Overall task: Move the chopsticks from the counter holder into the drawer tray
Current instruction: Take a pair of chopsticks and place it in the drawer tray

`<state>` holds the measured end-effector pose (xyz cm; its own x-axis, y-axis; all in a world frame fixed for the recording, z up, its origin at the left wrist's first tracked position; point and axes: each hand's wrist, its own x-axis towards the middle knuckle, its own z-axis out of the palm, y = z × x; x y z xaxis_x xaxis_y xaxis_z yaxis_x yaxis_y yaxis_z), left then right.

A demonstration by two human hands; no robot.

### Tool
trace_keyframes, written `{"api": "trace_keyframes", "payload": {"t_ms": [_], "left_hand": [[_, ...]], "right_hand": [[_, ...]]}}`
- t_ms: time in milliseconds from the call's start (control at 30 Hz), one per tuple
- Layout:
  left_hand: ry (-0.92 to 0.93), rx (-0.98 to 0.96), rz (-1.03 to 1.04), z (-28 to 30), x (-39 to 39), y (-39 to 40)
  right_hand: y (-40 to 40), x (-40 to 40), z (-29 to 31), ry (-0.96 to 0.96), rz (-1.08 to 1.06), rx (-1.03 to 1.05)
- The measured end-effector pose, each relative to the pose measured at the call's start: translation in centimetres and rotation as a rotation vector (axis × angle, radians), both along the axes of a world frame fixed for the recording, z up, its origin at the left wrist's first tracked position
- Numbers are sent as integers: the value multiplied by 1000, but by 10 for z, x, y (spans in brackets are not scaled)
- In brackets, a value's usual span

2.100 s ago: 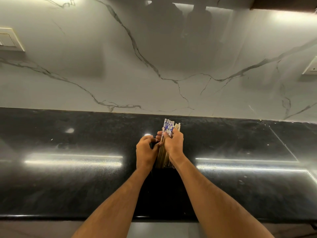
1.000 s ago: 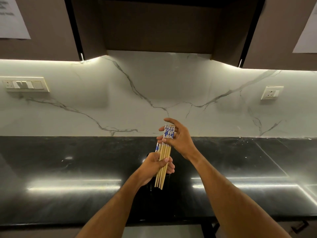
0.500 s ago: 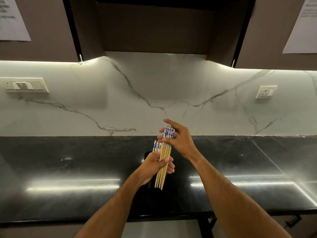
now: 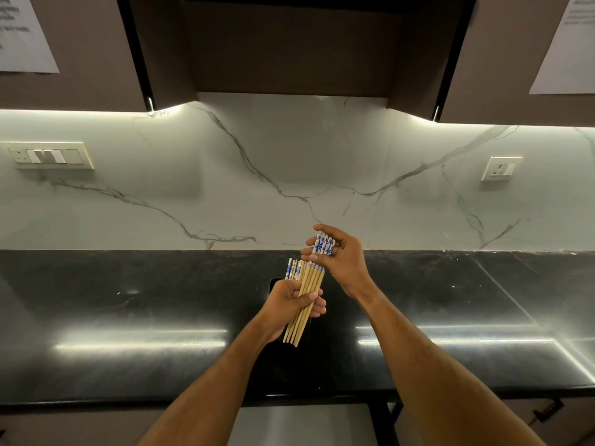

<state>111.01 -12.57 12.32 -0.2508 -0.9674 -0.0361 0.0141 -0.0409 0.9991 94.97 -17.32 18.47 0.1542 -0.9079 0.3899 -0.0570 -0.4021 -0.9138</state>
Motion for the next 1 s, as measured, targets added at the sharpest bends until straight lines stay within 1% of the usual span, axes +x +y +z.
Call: {"api": "trace_keyframes", "payload": {"t_ms": [133,267,433,600,700,767,833,867,933,1000], "left_hand": [[-90,2,-5,0,-2,2],[-189,42,-72,2,-4,5],[-260,62,-83,-2,-11,13],[-311,53,-75,-4,-17,23],[-389,33,-57,-3,-13,29],[-452,3,-48,-2,-6,33],[-548,-31,-46,-3,2,39],[-603,-36,-47,-4,6,43],[-712,-29,-59,-8,12,49],[-862,-14,-74,-15,16,56]], "right_hand": [[6,-6,-13,-51,-34,33],[13,-15,-28,-112,-50,80],[22,-24,-42,-168,-66,125],[34,-31,-49,-176,-65,135],[42,-33,-47,-139,-102,172],[47,-34,-43,-21,-182,133],[54,-34,-41,185,-285,-18],[60,-32,-39,308,-300,-109],[73,-22,-37,601,-217,-276],[88,-6,-39,951,-57,-390]]}}
